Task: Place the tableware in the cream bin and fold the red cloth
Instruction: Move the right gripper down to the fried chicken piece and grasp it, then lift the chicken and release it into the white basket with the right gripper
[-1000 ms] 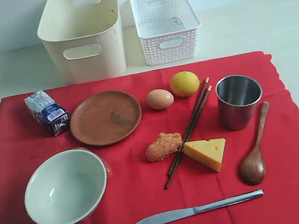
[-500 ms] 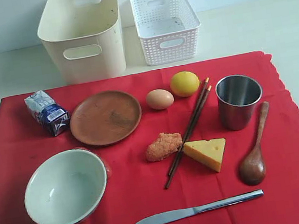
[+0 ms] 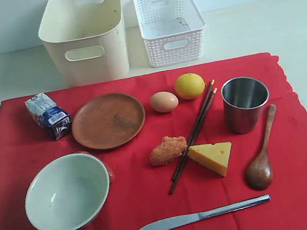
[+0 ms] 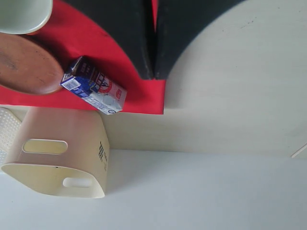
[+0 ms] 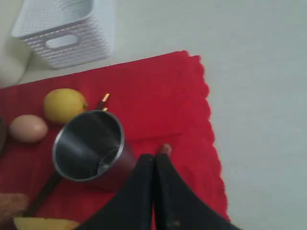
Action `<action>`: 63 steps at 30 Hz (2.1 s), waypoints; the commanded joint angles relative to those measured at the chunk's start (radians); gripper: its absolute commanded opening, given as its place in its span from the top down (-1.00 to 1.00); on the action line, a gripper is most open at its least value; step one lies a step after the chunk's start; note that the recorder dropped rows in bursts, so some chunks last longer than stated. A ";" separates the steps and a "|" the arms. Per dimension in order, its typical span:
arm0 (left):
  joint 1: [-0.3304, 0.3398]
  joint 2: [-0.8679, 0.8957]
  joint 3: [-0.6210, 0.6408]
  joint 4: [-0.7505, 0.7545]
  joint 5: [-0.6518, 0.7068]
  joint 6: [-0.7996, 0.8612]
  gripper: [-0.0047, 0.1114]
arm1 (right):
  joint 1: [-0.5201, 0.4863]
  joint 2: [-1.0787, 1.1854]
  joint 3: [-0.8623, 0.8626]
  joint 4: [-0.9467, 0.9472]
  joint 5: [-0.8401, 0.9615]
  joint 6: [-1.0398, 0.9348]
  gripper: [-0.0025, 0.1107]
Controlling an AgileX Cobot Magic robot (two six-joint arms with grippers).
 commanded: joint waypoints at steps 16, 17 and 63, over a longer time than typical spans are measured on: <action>0.004 -0.007 -0.001 -0.009 -0.005 0.003 0.88 | 0.420 0.411 -0.308 -0.006 0.064 -0.272 0.39; 0.004 -0.007 -0.001 -0.009 -0.005 0.003 0.88 | 0.432 0.432 -0.319 -0.006 0.064 -0.301 0.30; 0.004 -0.007 -0.001 -0.009 -0.005 0.003 0.88 | 0.566 0.991 -0.477 -0.011 -0.149 -0.557 0.45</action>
